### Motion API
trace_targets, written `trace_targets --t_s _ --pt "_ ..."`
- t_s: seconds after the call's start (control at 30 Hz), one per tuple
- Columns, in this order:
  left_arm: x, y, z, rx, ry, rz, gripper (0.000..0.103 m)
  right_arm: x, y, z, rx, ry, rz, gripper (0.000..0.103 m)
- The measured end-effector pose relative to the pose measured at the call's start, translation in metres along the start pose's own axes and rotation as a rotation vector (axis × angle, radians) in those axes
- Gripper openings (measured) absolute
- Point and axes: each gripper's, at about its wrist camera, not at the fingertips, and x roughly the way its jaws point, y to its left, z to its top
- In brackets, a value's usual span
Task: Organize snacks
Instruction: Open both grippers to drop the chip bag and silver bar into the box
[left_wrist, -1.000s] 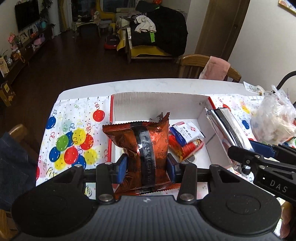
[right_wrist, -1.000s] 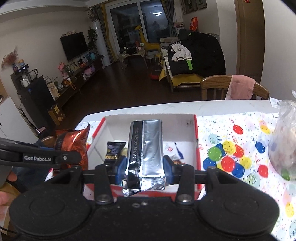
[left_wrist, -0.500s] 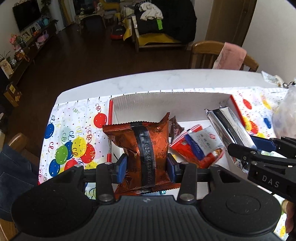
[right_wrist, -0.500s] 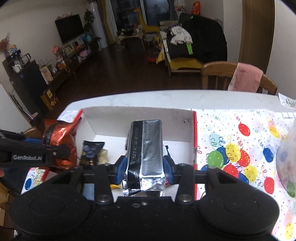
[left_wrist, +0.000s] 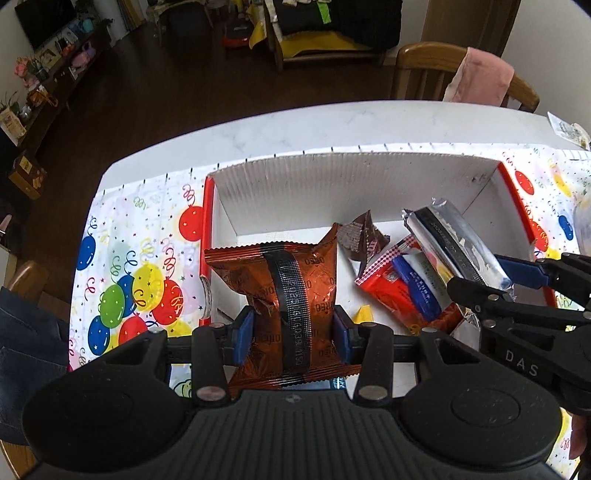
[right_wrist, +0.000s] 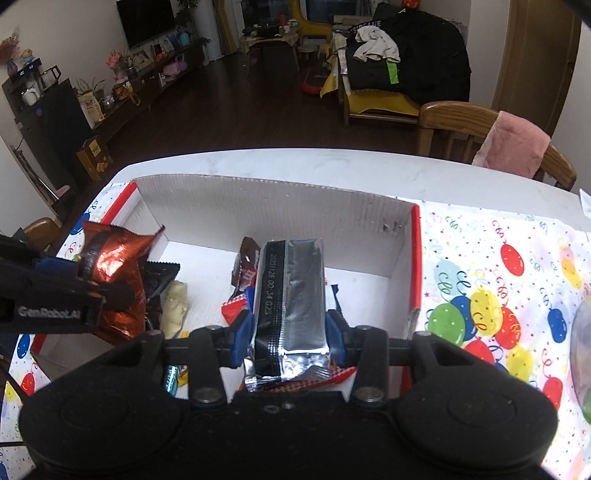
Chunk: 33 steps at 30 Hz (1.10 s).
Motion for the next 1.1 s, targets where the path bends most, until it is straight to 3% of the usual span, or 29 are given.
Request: trace_targets --t_s 0.47,0.6,0.97,1.03,1.1 --pt "0.009 -0.006 0.000 0.002 -0.001 0.006 0.045 0.012 -0.005 0.002 -0.008 0.022 -0.003 0.043" --pt "0.006 -0.005 -0.002 -0.009 -0.012 0.003 0.054 0.007 -0.006 0.001 0.000 0.016 0.006 0.044" --pt "-0.017 0.001 -0.020 -0.028 -0.066 -0.043 0.064 -0.023 -0.006 -0.009 0.022 -0.028 0.031 0.046" --pt "-0.022 0.003 -0.025 -0.035 -0.071 -0.057 0.064 -0.031 -0.003 -0.012 0.014 -0.039 0.036 0.047" --pt "-0.027 0.005 -0.031 -0.041 -0.083 -0.062 0.064 -0.038 -0.001 -0.015 0.006 -0.051 0.038 0.055"
